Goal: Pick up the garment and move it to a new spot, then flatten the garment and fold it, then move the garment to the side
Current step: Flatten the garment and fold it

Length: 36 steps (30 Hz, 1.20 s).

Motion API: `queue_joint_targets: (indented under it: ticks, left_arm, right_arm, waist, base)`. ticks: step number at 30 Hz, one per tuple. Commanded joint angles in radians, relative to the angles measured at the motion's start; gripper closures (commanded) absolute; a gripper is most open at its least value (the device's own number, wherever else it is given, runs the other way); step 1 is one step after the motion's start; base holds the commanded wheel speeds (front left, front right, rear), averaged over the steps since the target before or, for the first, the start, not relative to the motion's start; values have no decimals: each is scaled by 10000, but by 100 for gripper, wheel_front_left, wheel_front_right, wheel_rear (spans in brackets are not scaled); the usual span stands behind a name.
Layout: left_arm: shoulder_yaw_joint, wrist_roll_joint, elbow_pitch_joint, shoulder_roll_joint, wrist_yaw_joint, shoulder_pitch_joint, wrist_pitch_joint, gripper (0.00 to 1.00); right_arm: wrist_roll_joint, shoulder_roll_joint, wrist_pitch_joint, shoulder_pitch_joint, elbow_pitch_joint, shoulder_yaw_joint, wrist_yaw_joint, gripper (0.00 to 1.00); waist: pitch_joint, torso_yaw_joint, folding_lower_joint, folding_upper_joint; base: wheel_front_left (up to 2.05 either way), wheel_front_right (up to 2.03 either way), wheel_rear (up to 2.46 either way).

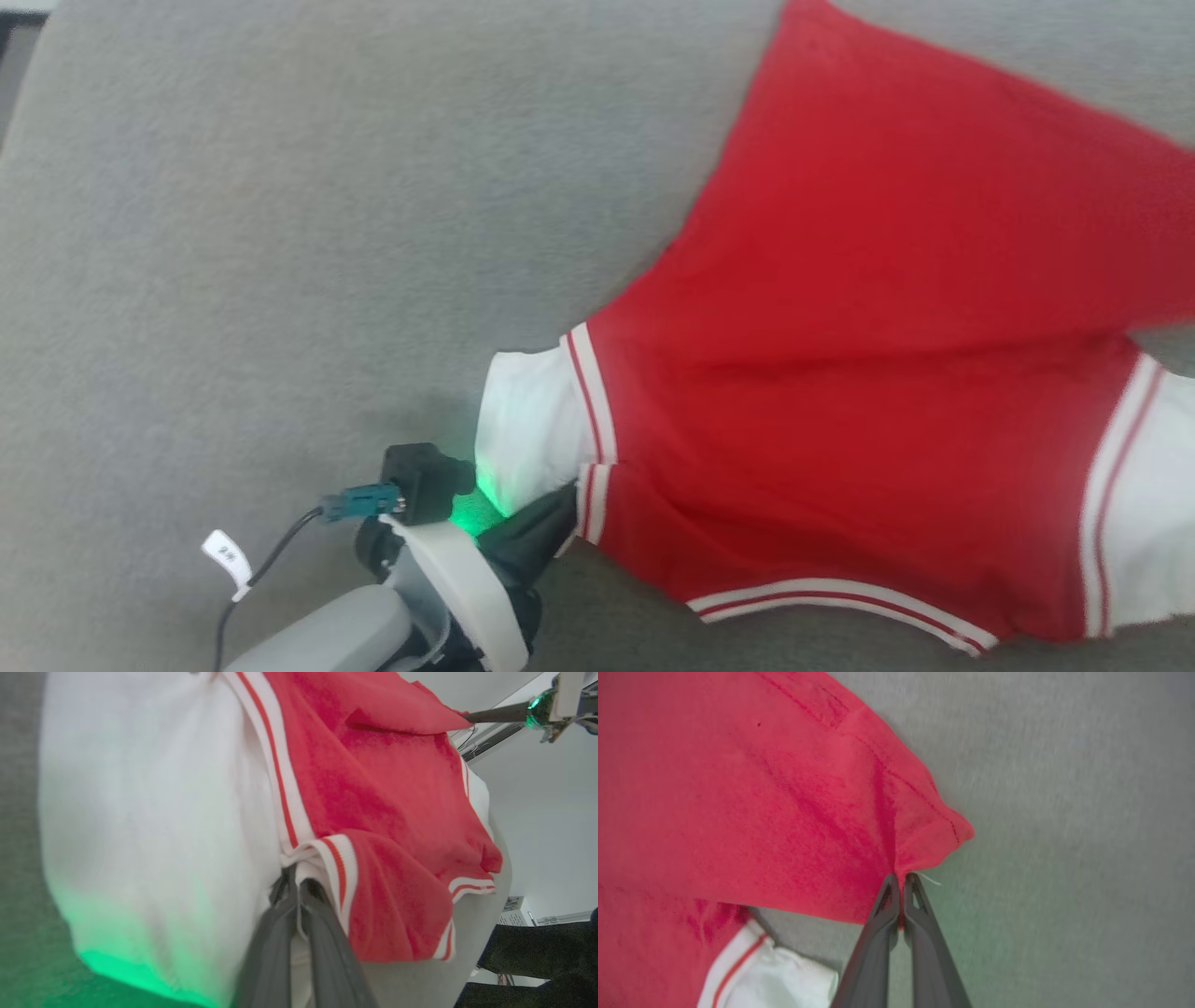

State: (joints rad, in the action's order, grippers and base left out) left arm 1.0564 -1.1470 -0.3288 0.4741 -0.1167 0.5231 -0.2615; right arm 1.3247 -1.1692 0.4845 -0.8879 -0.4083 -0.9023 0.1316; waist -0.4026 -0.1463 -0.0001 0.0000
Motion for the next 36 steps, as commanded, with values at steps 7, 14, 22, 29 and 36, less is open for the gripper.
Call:
queue_joint_targets:
  ticks: [7,14,22,29,36]
  left_arm:
    - [-804,413,426,379,364,-383,-39,100]
    - [-1325,669,815,549,545,-824,-42,100]
    - [-1459,746,955,591,543,-1167,-43,100]
    - [-1494,928,824,125,425,-1187,-44,100]
    - [-1574,1125,482,-388,208,-900,-44,100]
  right_arm:
    - [1245,-1123,-1832,3740,2794,-655,-17,100]
    - [1059,-969,-2250,5502,4128,-1511,-18,100]
    - [128,-727,-3271,5664,4453,-510,-21,0]
    - [891,-2397,-3765,5466,6272,884,-12,0]
    - [-554,-1876,-3439,3687,5109,2410,-11,0]
  waist:
    - [273,721,1,0]
    - [347,1073,1,0]
    - [595,1241,1,0]
    - [603,953,1,0]
    - [422,461,1,0]
  base:
    - [0,0,0]
    - [0,0,0]
    - [0,0,0]
    - [0,0,0]
    - [0,0,0]
